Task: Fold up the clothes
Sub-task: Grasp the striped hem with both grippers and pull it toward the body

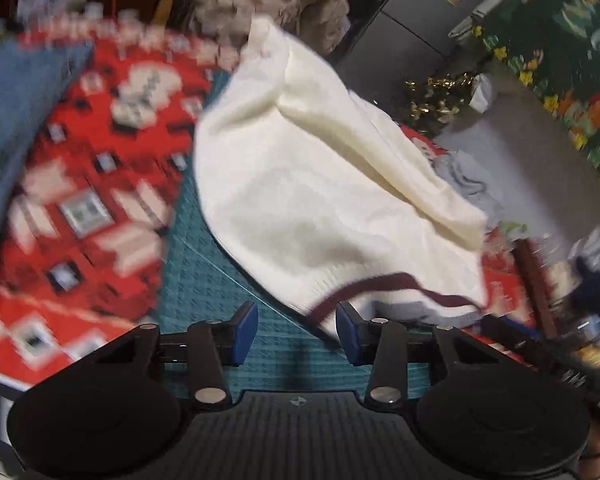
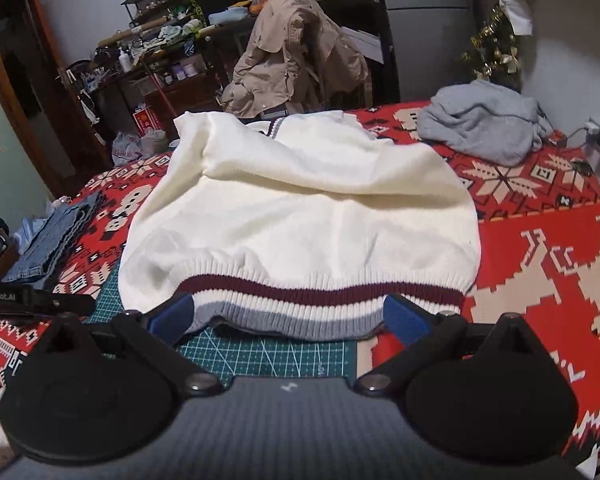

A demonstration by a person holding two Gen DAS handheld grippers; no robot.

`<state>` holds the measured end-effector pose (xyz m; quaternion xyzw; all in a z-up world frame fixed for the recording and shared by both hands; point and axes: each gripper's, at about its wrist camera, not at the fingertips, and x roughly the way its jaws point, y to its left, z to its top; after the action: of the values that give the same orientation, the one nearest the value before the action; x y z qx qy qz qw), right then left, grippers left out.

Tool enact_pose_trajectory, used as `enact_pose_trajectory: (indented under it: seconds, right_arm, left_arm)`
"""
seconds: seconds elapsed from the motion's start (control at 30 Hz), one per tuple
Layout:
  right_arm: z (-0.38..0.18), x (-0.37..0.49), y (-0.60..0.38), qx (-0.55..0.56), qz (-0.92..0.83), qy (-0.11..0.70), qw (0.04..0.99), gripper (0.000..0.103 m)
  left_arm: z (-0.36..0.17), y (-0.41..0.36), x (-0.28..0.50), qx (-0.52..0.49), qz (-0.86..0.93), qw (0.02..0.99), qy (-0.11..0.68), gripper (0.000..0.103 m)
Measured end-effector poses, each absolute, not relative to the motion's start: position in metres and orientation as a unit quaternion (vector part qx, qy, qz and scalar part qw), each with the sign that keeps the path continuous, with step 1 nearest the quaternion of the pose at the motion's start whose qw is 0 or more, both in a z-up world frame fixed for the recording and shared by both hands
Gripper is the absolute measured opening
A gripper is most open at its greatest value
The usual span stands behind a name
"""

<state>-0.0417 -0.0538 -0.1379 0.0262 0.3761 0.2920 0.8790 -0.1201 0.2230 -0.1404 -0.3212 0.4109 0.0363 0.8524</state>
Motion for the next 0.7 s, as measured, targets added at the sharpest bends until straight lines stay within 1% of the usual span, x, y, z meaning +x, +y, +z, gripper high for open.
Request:
enact_pose_trajectory:
  seconds: [0.03, 0.2, 0.43, 0.57, 0.6, 0.7]
  right_arm:
    - [-0.138, -0.042, -0.054, 0.028, 0.293, 0.376, 0.878, 0.101]
    - [-0.137, -0.043, -0.058, 0.042, 0.295, 0.375, 0.878, 0.101]
    - [-0.139, -0.046, -0.069, 0.058, 0.284, 0.377, 0.88, 0.101]
    - [-0.139, -0.046, -0.078, 0.076, 0.285, 0.376, 0.878, 0.101]
    - [-0.139, -0.046, -0.08, 0.081, 0.286, 0.376, 0.878, 0.101]
    - [-0.14, -0.047, -0.085, 0.084, 0.281, 0.378, 0.878, 0.1]
  left_arm:
    - [-0.145, 0.224, -0.118, -0.343, 0.027, 0.842, 0.416, 0.038]
    - [-0.167, 0.228, -0.109, -0.434, 0.0, 0.797, 0.421, 0.037]
    - [-0.185, 0.23, -0.102, -0.497, 0.002, 0.761, 0.417, 0.037]
    - [-0.189, 0.23, -0.098, -0.511, 0.006, 0.756, 0.408, 0.033]
    - [-0.189, 0.229, -0.096, -0.51, 0.009, 0.757, 0.408, 0.03]
    - [-0.187, 0.227, -0.093, -0.493, 0.032, 0.766, 0.41, 0.008]
